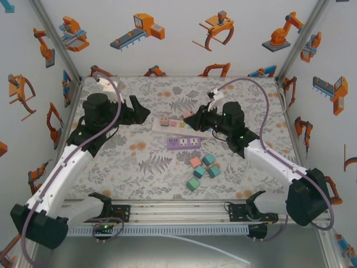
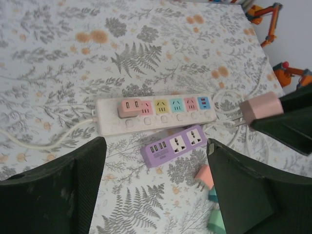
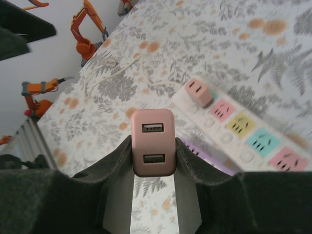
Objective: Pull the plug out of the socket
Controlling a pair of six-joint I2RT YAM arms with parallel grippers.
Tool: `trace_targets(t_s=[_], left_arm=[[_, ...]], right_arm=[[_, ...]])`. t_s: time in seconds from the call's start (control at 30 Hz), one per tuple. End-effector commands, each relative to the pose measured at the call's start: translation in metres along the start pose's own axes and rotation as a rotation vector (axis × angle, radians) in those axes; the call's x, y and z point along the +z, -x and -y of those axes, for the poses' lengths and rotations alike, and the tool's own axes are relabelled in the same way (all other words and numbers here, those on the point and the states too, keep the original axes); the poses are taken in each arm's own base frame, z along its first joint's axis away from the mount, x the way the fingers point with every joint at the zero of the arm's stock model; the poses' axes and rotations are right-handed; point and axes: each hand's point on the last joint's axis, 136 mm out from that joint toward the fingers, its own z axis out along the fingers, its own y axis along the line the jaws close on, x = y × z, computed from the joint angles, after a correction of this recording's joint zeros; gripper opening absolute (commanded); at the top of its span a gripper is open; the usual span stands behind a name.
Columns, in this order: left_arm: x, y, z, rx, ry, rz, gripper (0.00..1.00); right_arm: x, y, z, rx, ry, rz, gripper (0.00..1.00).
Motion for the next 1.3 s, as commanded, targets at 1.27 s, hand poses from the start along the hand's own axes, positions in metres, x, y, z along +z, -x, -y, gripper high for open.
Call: trace_targets(t_s=[1.27], left_arm=[[-0.115,-0.147,0.094,0.913,-0.767,-0.179,0.97]], right_arm=[[-0.005,-0.261,-0.002,0.279,-0.265,-0.748,0.19]])
